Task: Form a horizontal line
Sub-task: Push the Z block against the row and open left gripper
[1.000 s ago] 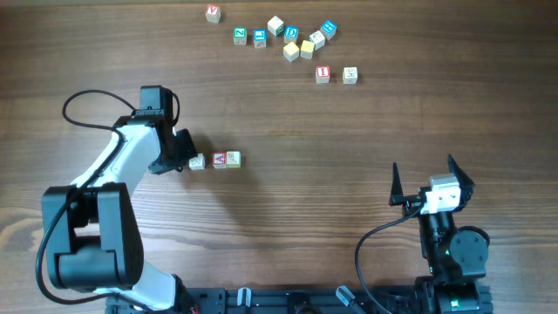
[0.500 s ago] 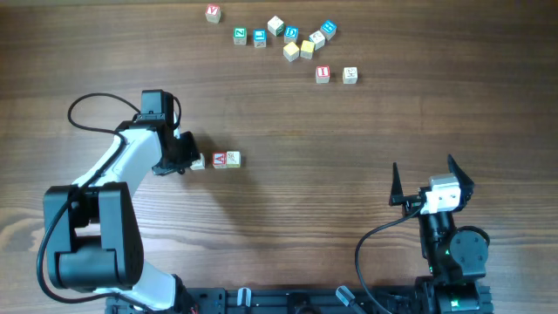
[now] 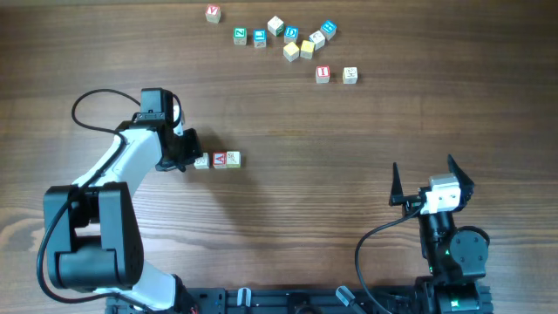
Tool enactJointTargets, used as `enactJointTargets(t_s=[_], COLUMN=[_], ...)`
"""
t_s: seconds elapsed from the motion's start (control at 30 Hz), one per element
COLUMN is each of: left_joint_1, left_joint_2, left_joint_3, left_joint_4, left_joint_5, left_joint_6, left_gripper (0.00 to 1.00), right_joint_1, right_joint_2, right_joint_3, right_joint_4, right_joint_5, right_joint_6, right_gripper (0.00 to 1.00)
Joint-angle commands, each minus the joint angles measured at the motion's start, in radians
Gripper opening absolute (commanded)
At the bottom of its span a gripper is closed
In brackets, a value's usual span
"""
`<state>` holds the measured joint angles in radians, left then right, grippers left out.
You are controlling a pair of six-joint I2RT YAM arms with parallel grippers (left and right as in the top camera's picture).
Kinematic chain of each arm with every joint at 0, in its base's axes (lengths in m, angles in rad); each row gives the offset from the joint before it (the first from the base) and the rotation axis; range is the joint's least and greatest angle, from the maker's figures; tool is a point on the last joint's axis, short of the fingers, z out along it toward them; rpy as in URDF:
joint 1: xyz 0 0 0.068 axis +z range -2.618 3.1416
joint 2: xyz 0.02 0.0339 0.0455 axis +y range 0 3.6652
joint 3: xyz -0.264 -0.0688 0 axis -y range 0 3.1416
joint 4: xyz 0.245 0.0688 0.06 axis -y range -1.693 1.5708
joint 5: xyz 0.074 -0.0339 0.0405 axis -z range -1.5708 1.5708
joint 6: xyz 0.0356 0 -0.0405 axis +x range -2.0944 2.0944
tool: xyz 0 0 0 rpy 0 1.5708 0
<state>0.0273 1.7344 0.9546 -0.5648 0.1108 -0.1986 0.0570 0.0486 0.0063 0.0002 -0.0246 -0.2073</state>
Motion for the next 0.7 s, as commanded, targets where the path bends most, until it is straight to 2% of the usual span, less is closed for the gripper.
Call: enactJointTargets(t_s=[0.0, 0.67], left_joint_1=[0.003, 0.003], left_joint_2=[0.001, 0.001], left_joint_3=[-0.006, -0.006], left_joint_4=[0.005, -0.007], left_joint_5=[0.031, 0.103], left_joint_6=[0.016, 0.003], left_gripper=[0.04, 0.04], right_joint_1=[-0.002, -0.002], right_joint_2=[-0.005, -0.005], right_joint_3=[-0.001, -0.001], right_joint_4=[0.005, 0.005], right_joint_5=[0.002, 0.002], right_joint_6=[-0.006, -0.006], right_gripper=[1.00, 1.00])
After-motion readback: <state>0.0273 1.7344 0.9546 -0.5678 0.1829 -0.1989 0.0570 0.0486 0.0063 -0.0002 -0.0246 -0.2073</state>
